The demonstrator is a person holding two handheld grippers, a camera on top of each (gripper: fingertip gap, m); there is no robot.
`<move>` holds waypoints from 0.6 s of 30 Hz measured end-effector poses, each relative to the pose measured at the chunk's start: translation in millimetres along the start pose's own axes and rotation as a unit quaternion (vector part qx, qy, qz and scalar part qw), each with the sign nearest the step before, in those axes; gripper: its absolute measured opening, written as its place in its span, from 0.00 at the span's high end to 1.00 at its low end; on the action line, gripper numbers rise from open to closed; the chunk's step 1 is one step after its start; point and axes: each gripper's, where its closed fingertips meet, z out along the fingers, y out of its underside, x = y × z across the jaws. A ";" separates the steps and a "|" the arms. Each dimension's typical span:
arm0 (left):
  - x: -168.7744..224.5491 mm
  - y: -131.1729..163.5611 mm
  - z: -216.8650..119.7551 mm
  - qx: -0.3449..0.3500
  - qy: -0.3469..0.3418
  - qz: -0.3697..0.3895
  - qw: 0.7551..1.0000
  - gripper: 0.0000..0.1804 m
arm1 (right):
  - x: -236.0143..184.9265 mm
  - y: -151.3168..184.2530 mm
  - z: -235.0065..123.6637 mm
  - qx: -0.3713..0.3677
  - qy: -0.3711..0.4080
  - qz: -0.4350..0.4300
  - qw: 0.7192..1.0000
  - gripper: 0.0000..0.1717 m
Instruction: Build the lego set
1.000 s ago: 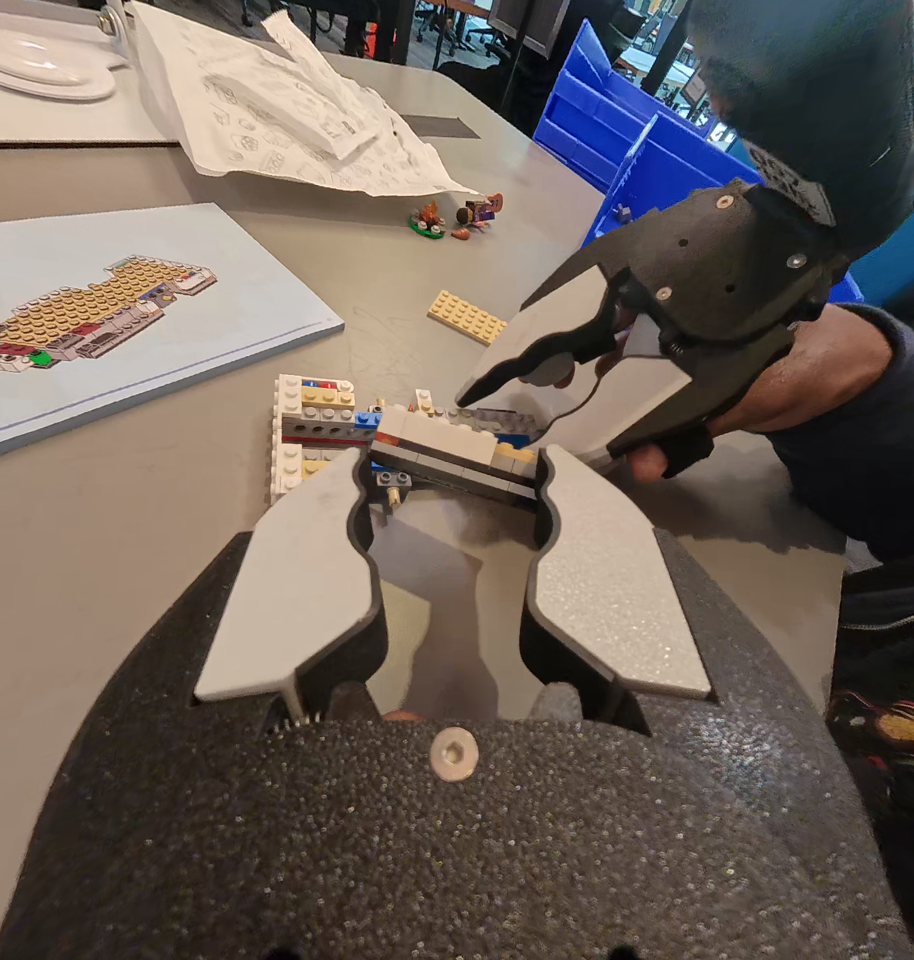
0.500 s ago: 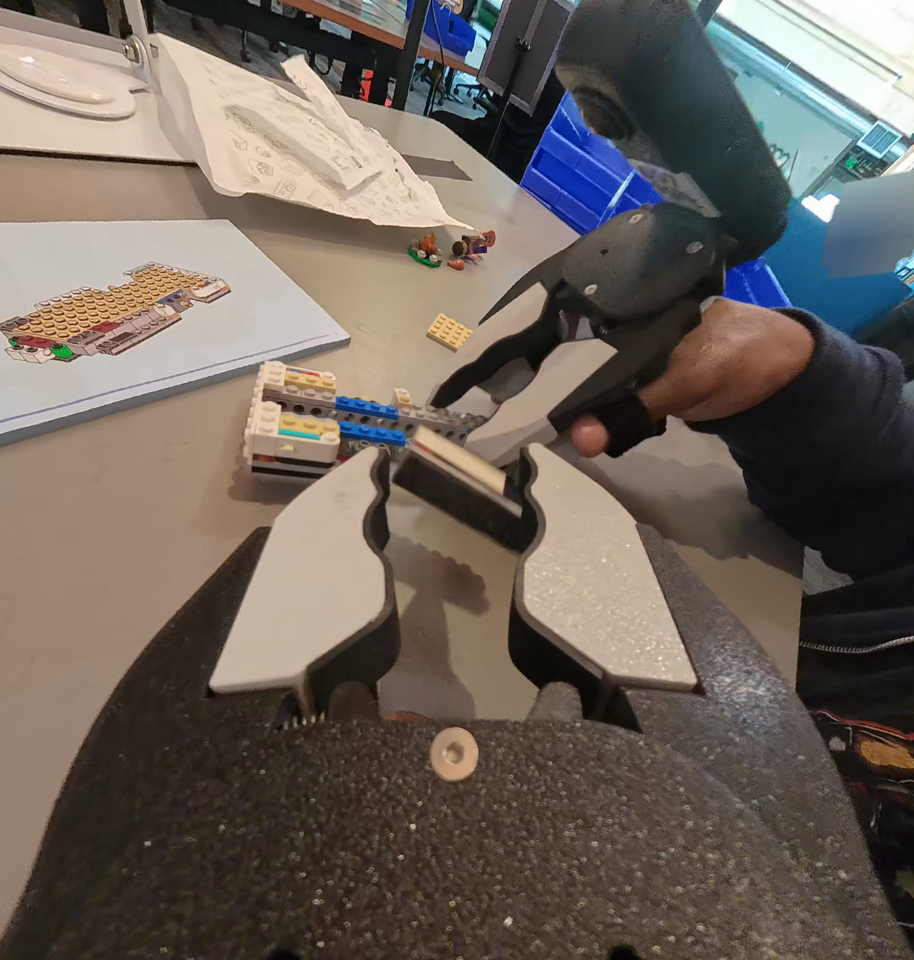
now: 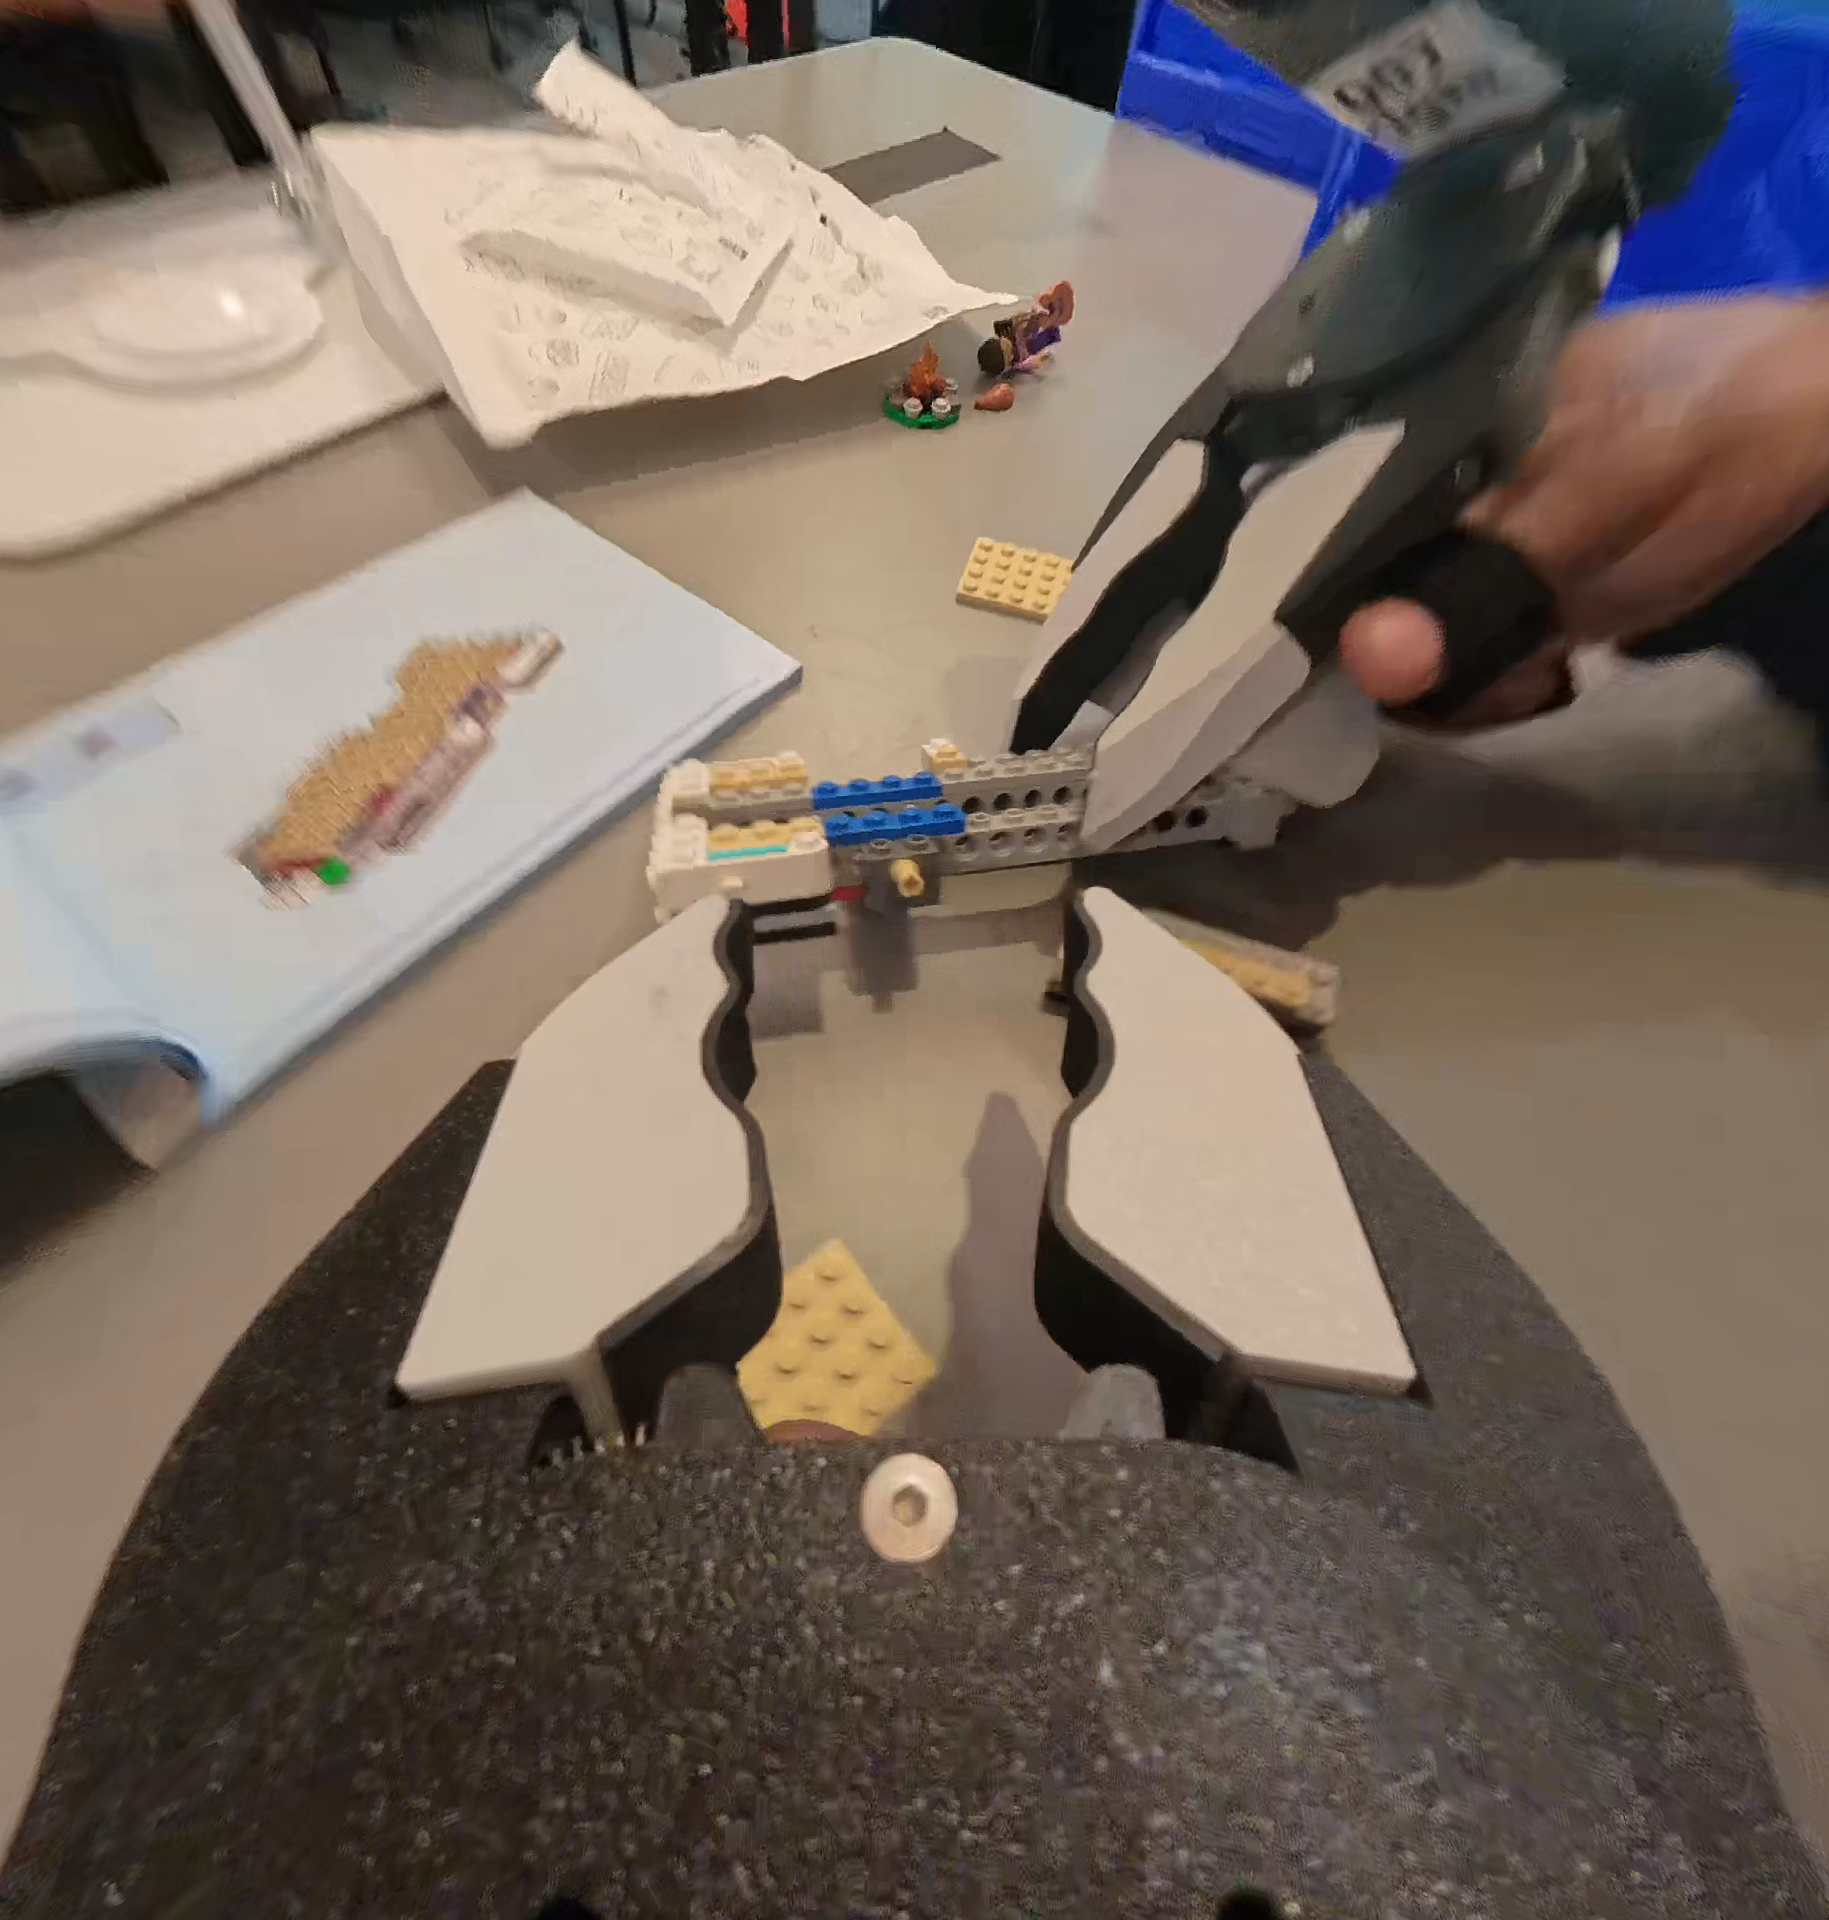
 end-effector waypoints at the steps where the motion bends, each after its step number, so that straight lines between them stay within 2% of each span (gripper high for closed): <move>1: -4.0 -1.1 0.2 -0.005 -0.013 0.058 0.998 0.66 | -0.3 -0.1 -1.2 0.002 -0.008 0.006 1.000 0.75; 4: -11.3 -4.0 2.5 -0.022 -0.037 0.234 0.971 0.63 | -0.3 -0.2 -4.2 0.008 -0.024 0.021 0.999 0.76; 7: -6.5 -1.0 9.7 -0.047 -0.037 0.400 0.914 0.62 | -1.2 0.0 -5.1 0.008 -0.033 0.026 0.999 0.77; 9: -5.6 1.4 18.4 -0.055 -0.039 0.481 0.874 0.63 | -4.5 -1.5 -6.0 0.014 -0.045 0.027 0.999 0.84; 11: -4.7 9.6 28.7 -0.071 -0.022 0.514 0.855 0.63 | -5.9 -1.3 -6.5 0.013 -0.051 0.028 0.998 0.85; 13: -3.5 17.7 33.2 -0.087 -0.004 0.523 0.848 0.65 | -3.7 0.2 -7.3 0.010 -0.039 0.018 0.999 0.82; 15: 0.3 17.1 30.3 -0.084 0.008 0.516 0.853 0.62 | -4.5 -1.3 -10.0 0.013 -0.031 0.003 0.999 0.80; 18: 2.1 12.2 25.3 -0.058 0.005 0.500 0.864 0.63 | -10.0 -1.7 -13.3 0.013 -0.018 -0.074 0.997 0.77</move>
